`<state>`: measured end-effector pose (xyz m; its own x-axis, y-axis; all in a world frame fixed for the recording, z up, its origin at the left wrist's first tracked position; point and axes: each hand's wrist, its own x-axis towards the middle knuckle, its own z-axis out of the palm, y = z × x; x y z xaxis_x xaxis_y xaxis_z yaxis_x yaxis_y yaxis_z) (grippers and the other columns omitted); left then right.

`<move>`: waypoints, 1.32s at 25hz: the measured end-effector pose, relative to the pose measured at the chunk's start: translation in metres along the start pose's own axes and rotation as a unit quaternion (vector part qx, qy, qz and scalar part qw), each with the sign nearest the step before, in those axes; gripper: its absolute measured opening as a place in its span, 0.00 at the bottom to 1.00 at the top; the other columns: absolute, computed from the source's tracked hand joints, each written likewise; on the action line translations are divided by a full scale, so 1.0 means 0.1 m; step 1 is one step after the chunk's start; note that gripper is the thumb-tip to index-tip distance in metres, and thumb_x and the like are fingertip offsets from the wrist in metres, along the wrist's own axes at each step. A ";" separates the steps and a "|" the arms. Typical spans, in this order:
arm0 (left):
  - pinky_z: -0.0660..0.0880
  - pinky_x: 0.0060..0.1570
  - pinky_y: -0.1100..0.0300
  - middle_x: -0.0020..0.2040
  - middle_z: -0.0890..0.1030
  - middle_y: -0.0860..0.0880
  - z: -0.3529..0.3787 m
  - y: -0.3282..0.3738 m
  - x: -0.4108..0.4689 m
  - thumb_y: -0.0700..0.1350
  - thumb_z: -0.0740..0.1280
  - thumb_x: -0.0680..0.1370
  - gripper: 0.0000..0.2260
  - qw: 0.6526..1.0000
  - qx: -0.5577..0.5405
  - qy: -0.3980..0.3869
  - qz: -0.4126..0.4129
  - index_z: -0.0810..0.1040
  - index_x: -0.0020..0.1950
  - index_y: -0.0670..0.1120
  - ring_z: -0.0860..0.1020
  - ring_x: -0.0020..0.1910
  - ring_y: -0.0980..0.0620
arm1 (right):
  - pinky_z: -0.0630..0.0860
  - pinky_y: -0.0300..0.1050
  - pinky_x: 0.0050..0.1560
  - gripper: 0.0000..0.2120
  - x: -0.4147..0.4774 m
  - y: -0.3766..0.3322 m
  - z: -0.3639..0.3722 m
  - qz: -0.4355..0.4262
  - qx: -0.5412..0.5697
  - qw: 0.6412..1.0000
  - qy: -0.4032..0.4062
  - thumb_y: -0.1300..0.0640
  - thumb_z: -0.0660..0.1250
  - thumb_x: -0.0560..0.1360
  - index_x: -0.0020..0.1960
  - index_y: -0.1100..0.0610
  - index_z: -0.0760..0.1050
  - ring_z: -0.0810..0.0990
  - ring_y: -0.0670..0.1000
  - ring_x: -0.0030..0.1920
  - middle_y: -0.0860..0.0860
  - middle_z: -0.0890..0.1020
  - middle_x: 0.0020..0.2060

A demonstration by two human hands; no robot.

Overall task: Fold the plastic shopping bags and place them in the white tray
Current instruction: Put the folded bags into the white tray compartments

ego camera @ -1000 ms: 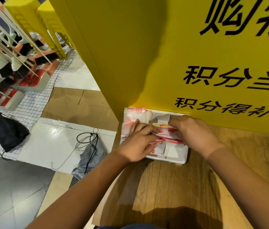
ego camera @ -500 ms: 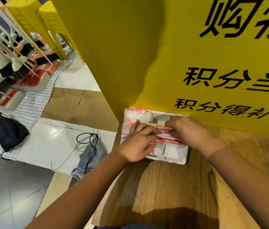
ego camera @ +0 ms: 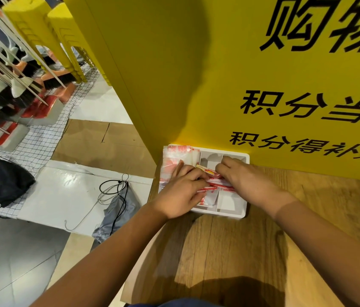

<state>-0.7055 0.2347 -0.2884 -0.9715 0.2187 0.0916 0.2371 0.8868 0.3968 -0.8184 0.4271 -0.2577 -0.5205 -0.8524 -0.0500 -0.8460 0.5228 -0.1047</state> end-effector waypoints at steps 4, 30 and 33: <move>0.51 0.76 0.41 0.64 0.76 0.53 -0.02 0.00 0.01 0.48 0.67 0.80 0.12 1.000 0.001 -0.003 -0.003 0.81 0.62 0.50 0.67 0.68 0.47 | 0.67 0.45 0.46 0.18 0.04 0.00 -0.21 0.027 -0.071 0.996 -0.051 0.62 0.63 0.78 0.66 0.50 0.70 0.75 0.56 0.60 0.52 0.75 0.60; 0.53 0.75 0.39 0.62 0.77 0.52 -0.01 -0.01 0.02 0.48 0.68 0.79 0.11 1.000 0.006 -0.006 -0.007 0.82 0.60 0.50 0.69 0.66 0.47 | 0.72 0.47 0.42 0.12 -0.17 0.00 0.24 0.114 0.071 0.981 0.137 0.58 0.78 0.69 0.52 0.51 0.85 0.81 0.55 0.43 0.48 0.84 0.41; 0.53 0.75 0.39 0.61 0.77 0.53 -0.01 0.00 0.01 0.49 0.68 0.79 0.11 1.000 0.016 -0.005 -0.007 0.82 0.60 0.51 0.69 0.66 0.47 | 0.72 0.45 0.40 0.12 -0.11 -0.05 0.26 0.127 0.080 0.978 0.143 0.59 0.80 0.66 0.48 0.51 0.86 0.81 0.55 0.40 0.48 0.83 0.39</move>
<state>-0.7067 0.2349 -0.2869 -0.9748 0.2094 0.0771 0.2230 0.9026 0.3682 -0.8055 0.4340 -0.2824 -0.7417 -0.6456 0.1821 -0.6684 0.6887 -0.2808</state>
